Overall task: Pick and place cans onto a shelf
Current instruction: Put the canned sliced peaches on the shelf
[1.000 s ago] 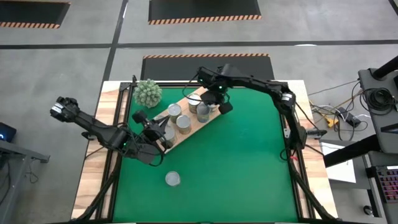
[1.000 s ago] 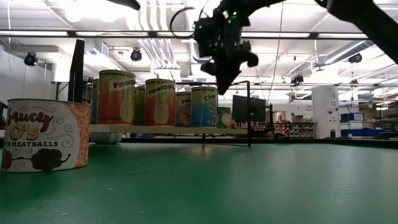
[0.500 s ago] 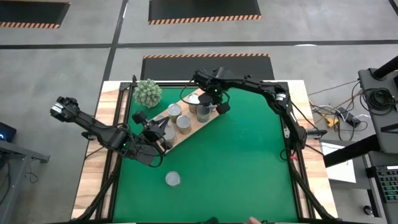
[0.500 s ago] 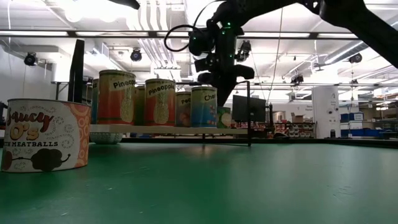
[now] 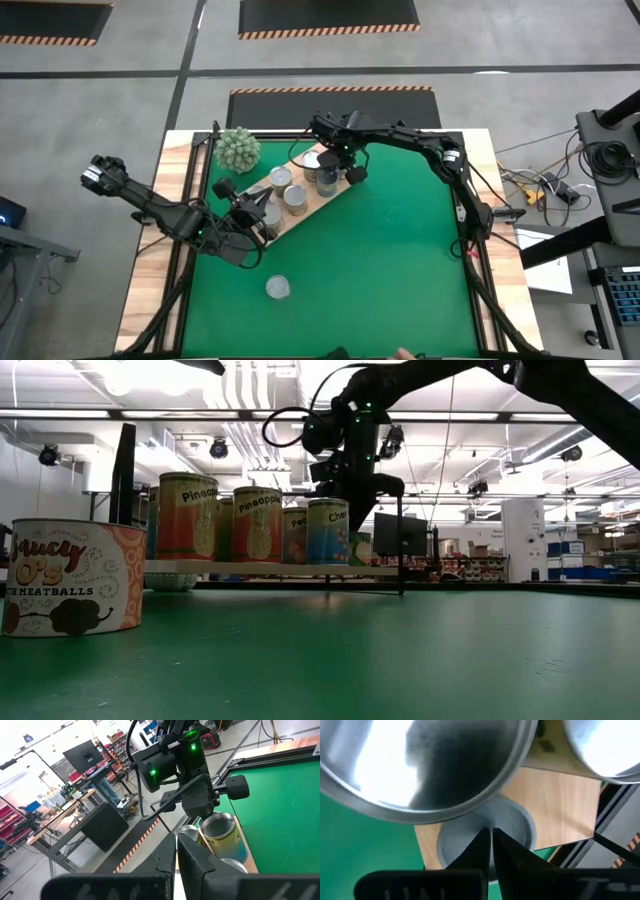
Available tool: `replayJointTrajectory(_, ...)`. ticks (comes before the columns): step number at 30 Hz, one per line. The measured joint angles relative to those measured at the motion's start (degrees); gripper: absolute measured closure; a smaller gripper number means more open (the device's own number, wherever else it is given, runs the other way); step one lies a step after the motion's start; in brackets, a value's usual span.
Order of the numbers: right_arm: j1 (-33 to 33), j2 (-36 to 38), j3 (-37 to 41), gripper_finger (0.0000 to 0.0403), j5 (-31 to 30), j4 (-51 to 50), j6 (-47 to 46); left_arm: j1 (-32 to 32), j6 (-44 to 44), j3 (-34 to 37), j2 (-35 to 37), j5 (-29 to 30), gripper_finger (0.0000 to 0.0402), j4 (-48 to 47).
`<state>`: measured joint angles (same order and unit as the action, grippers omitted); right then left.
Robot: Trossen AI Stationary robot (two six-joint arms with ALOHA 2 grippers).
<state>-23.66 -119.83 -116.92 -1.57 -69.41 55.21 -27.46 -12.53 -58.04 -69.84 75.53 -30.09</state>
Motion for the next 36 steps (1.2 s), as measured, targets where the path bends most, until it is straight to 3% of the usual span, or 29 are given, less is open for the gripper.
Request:
replayJointTrajectory(13, 0.0, 0.2, 2.7, 0.0394, -0.2, 5.0, -0.7, 0.0, 0.0, 0.0, 0.0, 0.0, 0.0402, 0.0)
replayJointTrajectory(19, 0.0, 0.2, 3.2, 0.0394, -4.7, 6.6, -0.8, 0.0, 0.0, 0.0, 0.0, 0.0, 0.0402, 0.0)
replayJointTrajectory(36, 0.0, 0.0, 3.1, 0.0394, -7.5, 13.0, 0.8, 0.0, 0.0, 0.0, 0.0, 0.0, 0.0402, 0.0)
